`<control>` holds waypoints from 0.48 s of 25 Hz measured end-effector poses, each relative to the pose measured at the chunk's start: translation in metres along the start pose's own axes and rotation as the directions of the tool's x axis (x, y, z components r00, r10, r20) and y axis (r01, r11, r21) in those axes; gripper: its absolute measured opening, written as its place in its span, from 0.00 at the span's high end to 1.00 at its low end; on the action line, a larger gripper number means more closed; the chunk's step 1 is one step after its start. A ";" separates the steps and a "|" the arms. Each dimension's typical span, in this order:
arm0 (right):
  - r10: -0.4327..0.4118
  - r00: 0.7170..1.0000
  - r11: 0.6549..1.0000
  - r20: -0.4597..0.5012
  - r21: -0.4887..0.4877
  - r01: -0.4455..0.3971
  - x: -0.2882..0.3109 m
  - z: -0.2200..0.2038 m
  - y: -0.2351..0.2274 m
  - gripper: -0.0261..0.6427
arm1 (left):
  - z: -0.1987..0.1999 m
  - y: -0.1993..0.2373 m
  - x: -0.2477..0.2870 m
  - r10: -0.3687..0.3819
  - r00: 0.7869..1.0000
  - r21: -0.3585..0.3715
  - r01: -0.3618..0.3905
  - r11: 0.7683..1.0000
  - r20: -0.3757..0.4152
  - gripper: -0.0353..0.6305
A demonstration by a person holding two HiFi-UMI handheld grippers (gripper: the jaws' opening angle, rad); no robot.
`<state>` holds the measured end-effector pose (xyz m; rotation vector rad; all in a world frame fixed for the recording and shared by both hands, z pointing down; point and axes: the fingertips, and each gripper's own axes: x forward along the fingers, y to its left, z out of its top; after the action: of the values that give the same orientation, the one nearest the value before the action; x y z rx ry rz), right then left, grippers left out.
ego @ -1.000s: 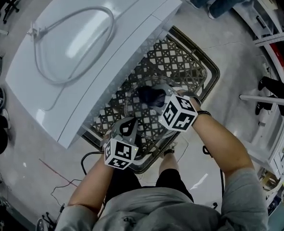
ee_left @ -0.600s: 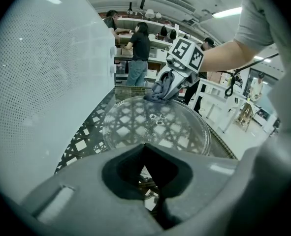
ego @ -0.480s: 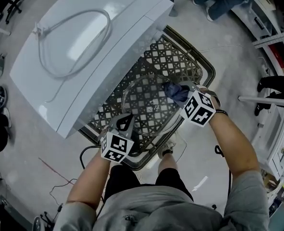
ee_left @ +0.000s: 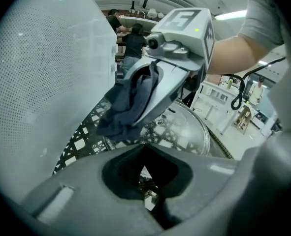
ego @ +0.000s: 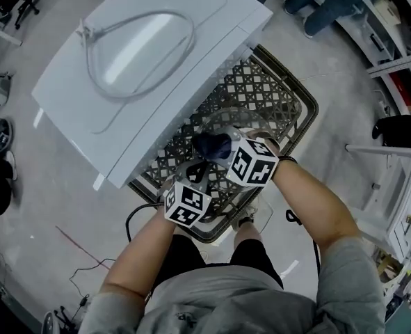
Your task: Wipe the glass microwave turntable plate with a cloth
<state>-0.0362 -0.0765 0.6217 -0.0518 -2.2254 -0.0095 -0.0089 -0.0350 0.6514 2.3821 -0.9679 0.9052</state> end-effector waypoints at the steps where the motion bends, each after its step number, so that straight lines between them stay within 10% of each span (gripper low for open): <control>1: 0.016 1.000 1.000 -0.002 -0.016 -0.016 0.010 0.006 0.003 0.73 | 0.000 0.000 0.000 -0.001 1.000 0.000 0.001 1.000 0.000 0.95; 12: -0.016 0.994 1.000 -0.104 0.022 0.019 0.012 -0.029 -0.008 0.74 | 0.001 0.004 0.001 -0.028 1.000 -0.005 0.028 1.000 -0.009 0.95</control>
<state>-0.0207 -0.0851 0.6492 -0.0188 -2.1216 0.0032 -0.0106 -0.0390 0.6517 2.3793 -0.9303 0.9012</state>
